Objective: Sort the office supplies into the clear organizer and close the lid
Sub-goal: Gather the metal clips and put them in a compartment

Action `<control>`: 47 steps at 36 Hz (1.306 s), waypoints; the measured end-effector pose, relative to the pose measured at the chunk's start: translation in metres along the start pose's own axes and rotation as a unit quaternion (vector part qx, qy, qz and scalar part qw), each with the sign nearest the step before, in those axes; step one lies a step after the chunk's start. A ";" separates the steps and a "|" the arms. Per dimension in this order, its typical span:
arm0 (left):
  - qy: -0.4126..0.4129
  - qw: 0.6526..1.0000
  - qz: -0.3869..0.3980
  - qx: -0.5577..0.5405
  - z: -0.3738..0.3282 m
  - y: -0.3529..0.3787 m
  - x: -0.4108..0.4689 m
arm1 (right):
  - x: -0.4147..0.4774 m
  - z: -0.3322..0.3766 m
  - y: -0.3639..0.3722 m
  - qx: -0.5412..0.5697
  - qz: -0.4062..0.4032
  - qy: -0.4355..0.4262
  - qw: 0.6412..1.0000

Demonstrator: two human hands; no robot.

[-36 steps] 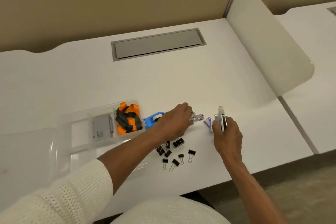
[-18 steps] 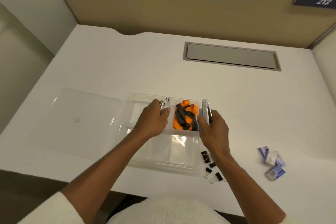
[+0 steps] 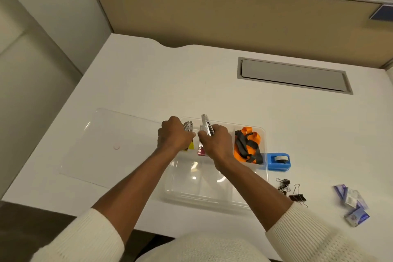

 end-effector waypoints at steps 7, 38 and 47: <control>0.001 0.999 0.000 0.042 -0.001 -0.001 0.013 | 0.015 0.005 0.015 -0.066 -0.031 0.023 0.997; 0.037 0.999 0.014 0.006 -0.009 0.004 0.026 | 0.023 0.003 0.028 -0.222 0.003 -0.024 0.975; 0.056 0.997 0.000 0.046 -0.002 0.010 0.025 | 0.018 -0.001 0.025 -0.212 -0.045 -0.051 0.975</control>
Point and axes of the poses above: each hand's wrist, its own x-axis towards the middle knuckle, its own y-axis out of the palm, z = x × y, the point moved 3 cm from there along x, towards the middle knuckle, and after that the axes turned 5 degrees about y, right-handed, at the moved point
